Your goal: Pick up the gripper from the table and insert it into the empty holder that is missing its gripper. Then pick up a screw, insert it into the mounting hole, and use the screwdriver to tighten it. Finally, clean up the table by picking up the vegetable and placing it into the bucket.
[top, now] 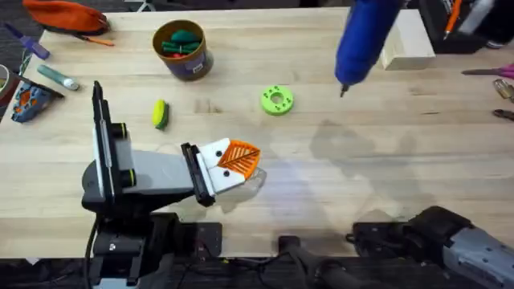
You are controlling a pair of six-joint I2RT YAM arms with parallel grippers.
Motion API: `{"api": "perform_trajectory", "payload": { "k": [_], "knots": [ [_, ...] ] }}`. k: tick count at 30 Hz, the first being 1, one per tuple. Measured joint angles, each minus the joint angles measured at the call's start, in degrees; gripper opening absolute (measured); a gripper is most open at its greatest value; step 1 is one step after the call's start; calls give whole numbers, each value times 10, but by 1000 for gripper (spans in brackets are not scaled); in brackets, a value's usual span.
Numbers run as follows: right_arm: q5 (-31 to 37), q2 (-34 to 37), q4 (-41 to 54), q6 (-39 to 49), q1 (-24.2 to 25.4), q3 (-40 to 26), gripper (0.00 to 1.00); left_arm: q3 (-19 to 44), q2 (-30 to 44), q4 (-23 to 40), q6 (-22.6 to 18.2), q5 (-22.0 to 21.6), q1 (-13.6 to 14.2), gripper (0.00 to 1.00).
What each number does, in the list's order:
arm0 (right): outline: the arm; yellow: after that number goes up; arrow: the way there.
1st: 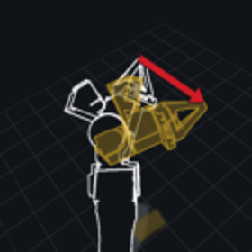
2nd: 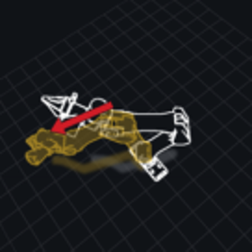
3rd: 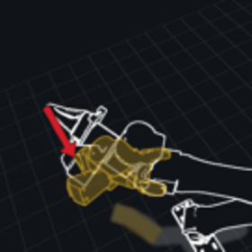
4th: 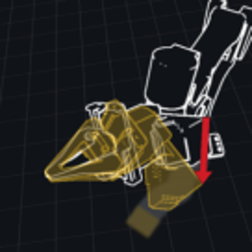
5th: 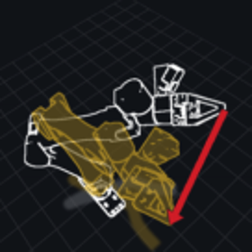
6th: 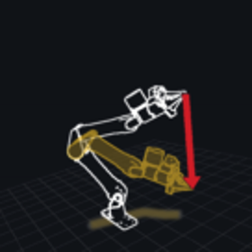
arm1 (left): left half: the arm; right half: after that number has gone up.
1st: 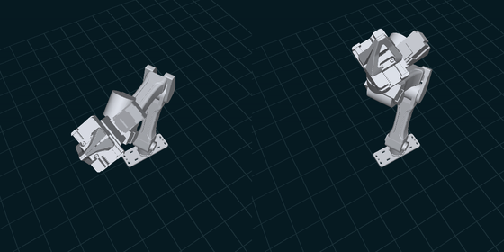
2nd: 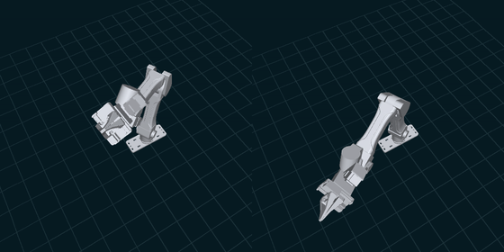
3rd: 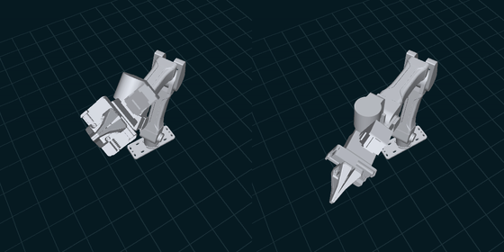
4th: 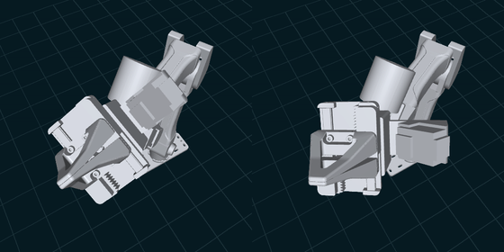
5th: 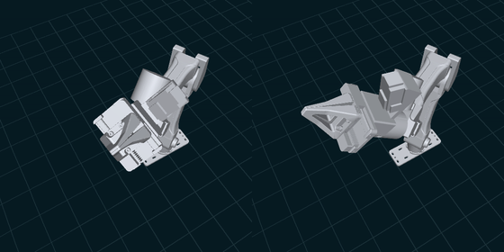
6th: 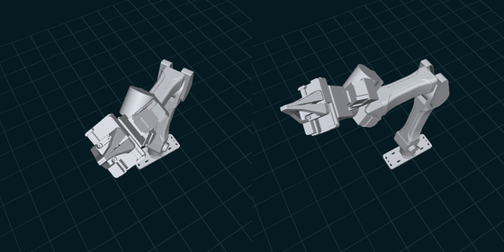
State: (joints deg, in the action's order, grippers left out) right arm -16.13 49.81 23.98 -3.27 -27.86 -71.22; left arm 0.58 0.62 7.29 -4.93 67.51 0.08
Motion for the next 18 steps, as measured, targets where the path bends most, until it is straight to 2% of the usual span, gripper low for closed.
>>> {"api": "perform_trajectory", "payload": {
  "k": [5, 10, 14, 18],
  "knots": [
    [-101, 2, -74, -8, 0, 0, 23, 0, 0, 0, 0, 0, 0, 16],
    [-170, 0, -150, -14, 0, 18, 23, 0, 0, 0, 0, 0, 0, 16],
    [-203, -6, -254, -35, -1, 84, 23, 0, 0, 0, 0, 0, 0, 16],
    [-239, 1, -398, -59, -1, 171, 23, 0, 0, 0, 0, 0, 0, 16]
  ]
}}
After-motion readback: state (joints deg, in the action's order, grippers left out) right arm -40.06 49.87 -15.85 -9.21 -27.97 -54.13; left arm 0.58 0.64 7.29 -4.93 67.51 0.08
